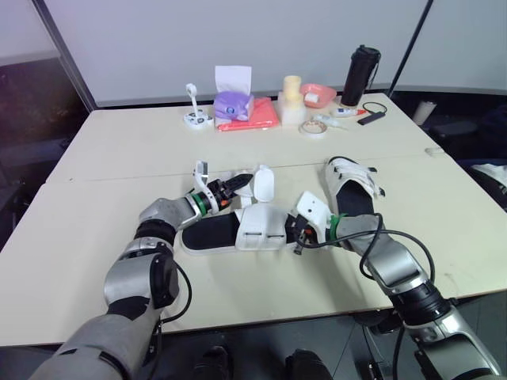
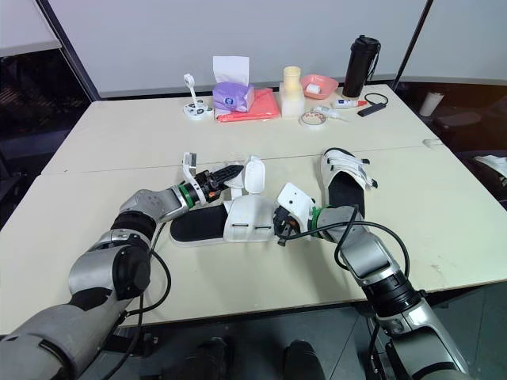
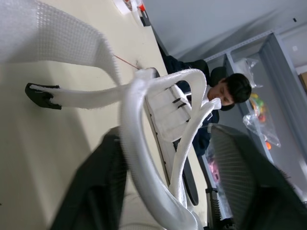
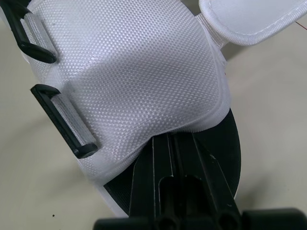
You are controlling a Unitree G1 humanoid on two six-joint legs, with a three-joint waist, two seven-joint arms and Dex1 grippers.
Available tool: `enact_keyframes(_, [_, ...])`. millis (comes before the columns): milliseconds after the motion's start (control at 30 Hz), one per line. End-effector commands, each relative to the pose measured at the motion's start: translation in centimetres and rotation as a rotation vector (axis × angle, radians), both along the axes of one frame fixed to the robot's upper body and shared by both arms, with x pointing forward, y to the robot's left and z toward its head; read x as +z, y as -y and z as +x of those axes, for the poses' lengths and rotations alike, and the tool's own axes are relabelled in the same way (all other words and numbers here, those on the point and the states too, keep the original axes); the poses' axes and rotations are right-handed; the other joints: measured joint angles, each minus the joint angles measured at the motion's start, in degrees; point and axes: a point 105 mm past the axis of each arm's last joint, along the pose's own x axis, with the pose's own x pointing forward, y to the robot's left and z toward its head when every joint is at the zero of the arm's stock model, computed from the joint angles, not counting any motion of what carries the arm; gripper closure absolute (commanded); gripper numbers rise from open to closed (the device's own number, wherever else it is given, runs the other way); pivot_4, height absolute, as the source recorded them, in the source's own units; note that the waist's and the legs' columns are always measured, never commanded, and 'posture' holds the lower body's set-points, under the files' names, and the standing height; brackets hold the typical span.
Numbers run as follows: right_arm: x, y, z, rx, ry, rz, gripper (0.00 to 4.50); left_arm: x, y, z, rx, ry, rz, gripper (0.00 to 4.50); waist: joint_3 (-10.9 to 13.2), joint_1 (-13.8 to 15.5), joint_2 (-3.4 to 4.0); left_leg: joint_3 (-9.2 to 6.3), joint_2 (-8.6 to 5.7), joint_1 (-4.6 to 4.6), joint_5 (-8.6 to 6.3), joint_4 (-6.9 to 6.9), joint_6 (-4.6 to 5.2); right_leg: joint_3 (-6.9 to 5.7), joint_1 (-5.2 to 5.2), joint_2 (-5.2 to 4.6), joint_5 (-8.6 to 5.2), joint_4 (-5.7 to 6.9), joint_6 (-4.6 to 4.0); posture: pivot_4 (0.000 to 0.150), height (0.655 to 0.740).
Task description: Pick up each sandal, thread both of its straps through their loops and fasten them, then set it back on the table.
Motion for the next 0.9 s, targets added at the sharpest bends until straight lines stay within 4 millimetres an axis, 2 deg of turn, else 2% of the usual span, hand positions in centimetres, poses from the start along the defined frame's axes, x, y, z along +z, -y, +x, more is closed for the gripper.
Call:
enact_keyframes(33, [-1.1, -0.6, -0.6, 0.021, -0.038, -0.012, 4.50, 2.3, 0.2, 0.4, 0.001, 0.053, -0.069, 1.82, 0.00, 0.01, 0.00, 0.00, 0.00, 0.00, 0.00, 0.00, 0.00, 0.00, 0.00, 0.00, 0.00, 0.00, 0.00, 0.150, 0.7400])
enact_keyframes(367, [-0.9, -0.6, -0.5, 0.014, -0.030, -0.009, 4.50, 5.6, -0.1, 1.1, 0.029, 0.121, -0.184, 1.82, 0.01, -0.03, -0.01, 0.00, 0.00, 0.00, 0.00, 0.00, 0.00, 0.00, 0.00, 0.00, 0.00, 0.00, 0.00, 0.150, 0.7400])
enact_keyframes(900, [-0.6, -0.2, -0.2, -0.005, -0.017, -0.009, 4.50, 7.7, 0.5, 1.3, 0.017, 0.176, -0.234, 1.82, 0.02, -0.01, -0.03, 0.03, 0.00, 0.00, 0.00, -0.02, -0.01, 0.00, -0.01, 0.00, 0.00, -0.01, 0.00, 0.150, 0.7400])
